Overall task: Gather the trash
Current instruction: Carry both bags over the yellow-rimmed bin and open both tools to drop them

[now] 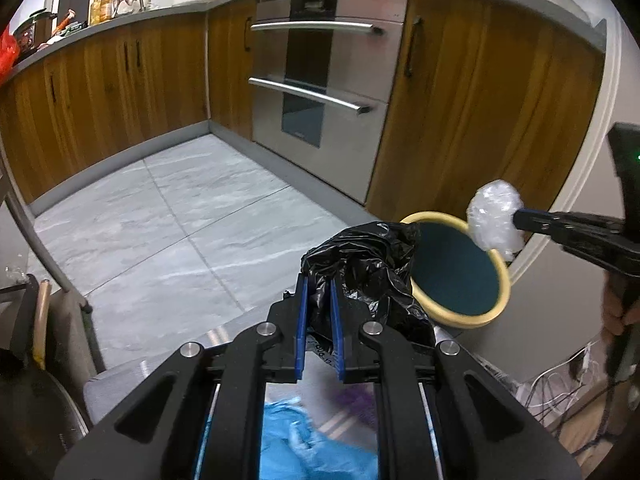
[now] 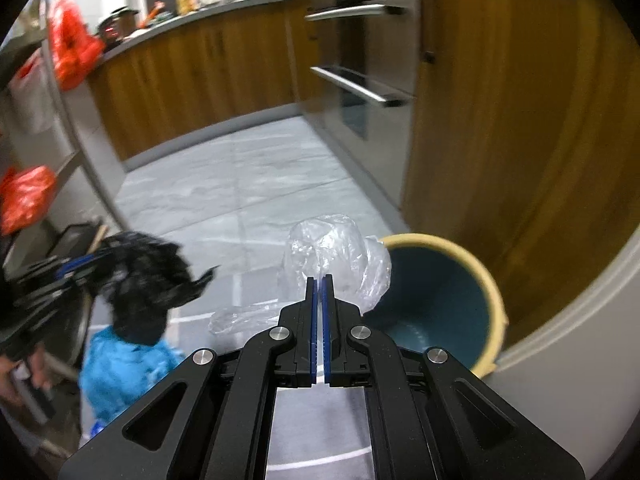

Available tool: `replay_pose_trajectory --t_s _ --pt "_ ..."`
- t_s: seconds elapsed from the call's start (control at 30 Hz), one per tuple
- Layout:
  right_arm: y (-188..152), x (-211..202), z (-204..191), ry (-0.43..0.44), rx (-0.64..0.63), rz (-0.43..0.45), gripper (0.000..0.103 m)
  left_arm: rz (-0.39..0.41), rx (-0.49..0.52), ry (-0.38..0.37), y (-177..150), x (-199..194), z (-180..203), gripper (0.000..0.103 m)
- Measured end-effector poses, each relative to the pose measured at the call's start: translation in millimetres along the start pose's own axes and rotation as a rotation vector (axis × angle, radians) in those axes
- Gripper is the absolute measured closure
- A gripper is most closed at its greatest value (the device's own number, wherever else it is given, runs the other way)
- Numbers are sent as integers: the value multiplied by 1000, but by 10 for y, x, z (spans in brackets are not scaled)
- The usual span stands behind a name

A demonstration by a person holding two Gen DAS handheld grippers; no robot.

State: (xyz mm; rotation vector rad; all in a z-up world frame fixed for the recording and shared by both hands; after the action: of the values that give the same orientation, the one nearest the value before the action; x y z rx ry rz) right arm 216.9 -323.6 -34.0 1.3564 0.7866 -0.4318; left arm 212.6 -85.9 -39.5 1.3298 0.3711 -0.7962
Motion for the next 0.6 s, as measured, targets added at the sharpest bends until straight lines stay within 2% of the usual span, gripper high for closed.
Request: replay_pose_trajectory --t_s 0.13,0.23,0.4,0.6 --pt "-12 158 403 -67 52 -23 100 -17 10 -8 -3 119 242 93" --pt "-26 286 550 -99 59 -46 100 -27 18 -19 -11 195 462 93" --pt "-14 432 665 -144 21 -66 100 -57 1 -35 26 420 717 93" --pt "-10 543 706 -144 -5 -73 100 -96 9 -25 39 696 920 93"
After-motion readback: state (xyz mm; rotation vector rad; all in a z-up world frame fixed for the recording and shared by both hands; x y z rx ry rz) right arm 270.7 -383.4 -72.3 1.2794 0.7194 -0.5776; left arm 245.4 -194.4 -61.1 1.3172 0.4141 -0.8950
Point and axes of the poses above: each gripper's, at about its wrist camera, not at the fingertips, and x roughly the way its jaws point, z to its right, y to its top, the point moved 5 cm from there along x, roughly the way its jaws point, and after that the axes turned 10 degrees about -x, right-handed, at the moved point
